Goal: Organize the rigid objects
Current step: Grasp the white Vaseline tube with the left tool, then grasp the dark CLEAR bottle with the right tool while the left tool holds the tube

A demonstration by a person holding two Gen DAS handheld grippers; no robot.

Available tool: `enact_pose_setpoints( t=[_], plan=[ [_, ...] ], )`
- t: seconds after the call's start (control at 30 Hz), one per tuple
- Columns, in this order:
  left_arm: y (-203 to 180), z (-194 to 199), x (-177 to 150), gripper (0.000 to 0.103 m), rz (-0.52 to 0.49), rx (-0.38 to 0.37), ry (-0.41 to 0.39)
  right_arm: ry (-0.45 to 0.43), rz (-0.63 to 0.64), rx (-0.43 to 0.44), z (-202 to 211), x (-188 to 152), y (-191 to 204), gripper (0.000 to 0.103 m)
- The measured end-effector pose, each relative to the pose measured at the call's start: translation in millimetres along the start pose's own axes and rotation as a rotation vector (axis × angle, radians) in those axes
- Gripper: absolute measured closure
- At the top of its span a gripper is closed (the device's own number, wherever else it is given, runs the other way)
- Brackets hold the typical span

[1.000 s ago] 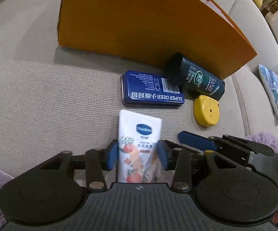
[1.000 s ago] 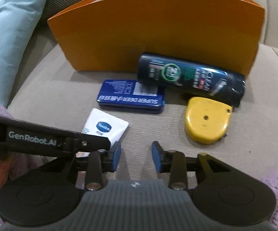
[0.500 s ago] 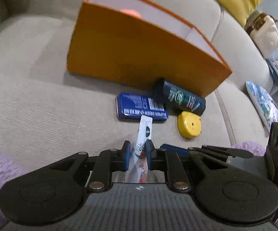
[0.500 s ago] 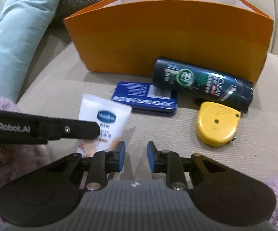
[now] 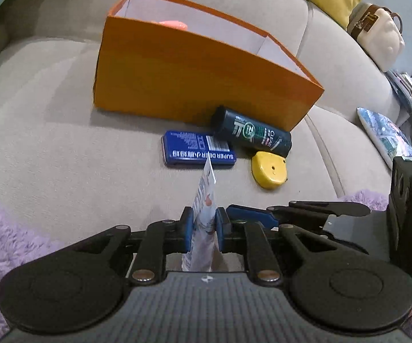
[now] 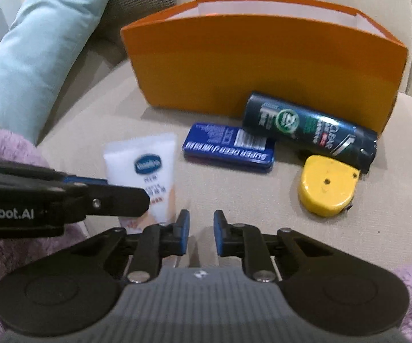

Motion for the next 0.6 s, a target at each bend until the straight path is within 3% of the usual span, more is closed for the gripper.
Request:
enact_pose_setpoints(
  t=[0.2, 0.4, 0.53, 0.6],
  plan=[
    [1, -12, -5, 0.082, -0.025, 0.034, 0.041, 0.008, 0.031, 0.003, -2, -3, 7, 0.085],
    [3, -8, 0, 0.084, -0.013, 0.047, -0.010, -0.038, 0.027, -0.042, 8, 2, 1, 0.084],
    [5, 0, 16, 0.084, -0.030, 0.070, -0.080, -0.083, 0.083, -0.161, 19, 15, -9, 0.083],
    [3, 0, 27, 0.084, -0.047, 0.075, -0.100, -0.089, 0.156, -0.226, 20, 22, -13, 0.077]
  ],
)
Point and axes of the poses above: each gripper's, at about its wrist camera, not at the fingertips, and z roughly against the way its jaws point, y to its left, x to its top, the point moved 6 cm from there along -z, roughly the way its jaws point, and after that the axes turned 6 degrees about -z, right-handed, at the moved point
